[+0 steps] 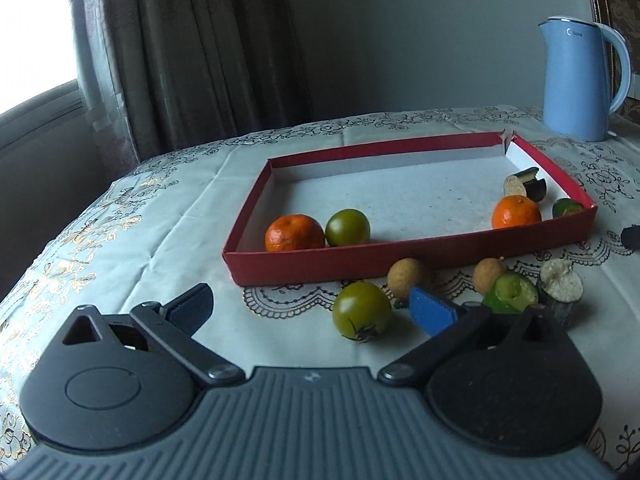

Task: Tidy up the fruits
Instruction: 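Move the left gripper to the second green tomato and close on it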

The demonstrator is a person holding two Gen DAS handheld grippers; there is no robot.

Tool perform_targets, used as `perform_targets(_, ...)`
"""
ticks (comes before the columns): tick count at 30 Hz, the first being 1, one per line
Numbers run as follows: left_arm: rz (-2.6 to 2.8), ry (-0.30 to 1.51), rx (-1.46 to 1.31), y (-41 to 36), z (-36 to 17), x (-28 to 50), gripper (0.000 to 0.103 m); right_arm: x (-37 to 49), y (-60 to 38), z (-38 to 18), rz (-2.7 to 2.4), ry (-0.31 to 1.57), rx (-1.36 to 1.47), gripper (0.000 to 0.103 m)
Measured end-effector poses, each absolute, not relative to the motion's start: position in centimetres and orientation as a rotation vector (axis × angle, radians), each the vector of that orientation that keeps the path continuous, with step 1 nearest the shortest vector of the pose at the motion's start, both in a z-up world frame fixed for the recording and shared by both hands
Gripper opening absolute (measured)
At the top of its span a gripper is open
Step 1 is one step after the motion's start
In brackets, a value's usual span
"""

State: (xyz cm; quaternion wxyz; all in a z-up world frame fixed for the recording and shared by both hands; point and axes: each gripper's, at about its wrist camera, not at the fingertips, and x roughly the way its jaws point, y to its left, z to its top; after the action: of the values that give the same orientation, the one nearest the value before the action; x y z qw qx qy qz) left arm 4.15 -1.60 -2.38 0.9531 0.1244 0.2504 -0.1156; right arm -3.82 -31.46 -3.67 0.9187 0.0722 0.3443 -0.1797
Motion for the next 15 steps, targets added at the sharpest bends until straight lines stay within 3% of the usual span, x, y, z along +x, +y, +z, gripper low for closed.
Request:
perform_targets(5, -0.245, 0.539, 0.224, -1.4, -3.0, 5.0, 0.103, -3.8, -31.5, -3.7, -0.370, 0.708, 0.148, 0.103)
perform_targets(9, -0.267, 0.577, 0.181, -0.8, -3.3, 5.6, 0.087, -3.8, -31.5, -3.7, -0.369, 0.708, 0.148, 0.103)
perform_targets(11, -0.279, 0.592, 0.180, -0.8, -3.5, 5.8, 0.076, -3.8, -31.5, -3.7, -0.369, 0.708, 0.148, 0.103)
perform_targets(13, -0.320, 0.593, 0.167, -0.8, -3.5, 5.6, 0.049, -3.8, -31.5, -3.7, -0.369, 0.708, 0.148, 0.103)
perform_targets(15, -0.347, 0.595, 0.171, -1.0, -3.6, 5.4, 0.031, -3.8, -31.5, -3.7, -0.369, 0.708, 0.148, 0.103)
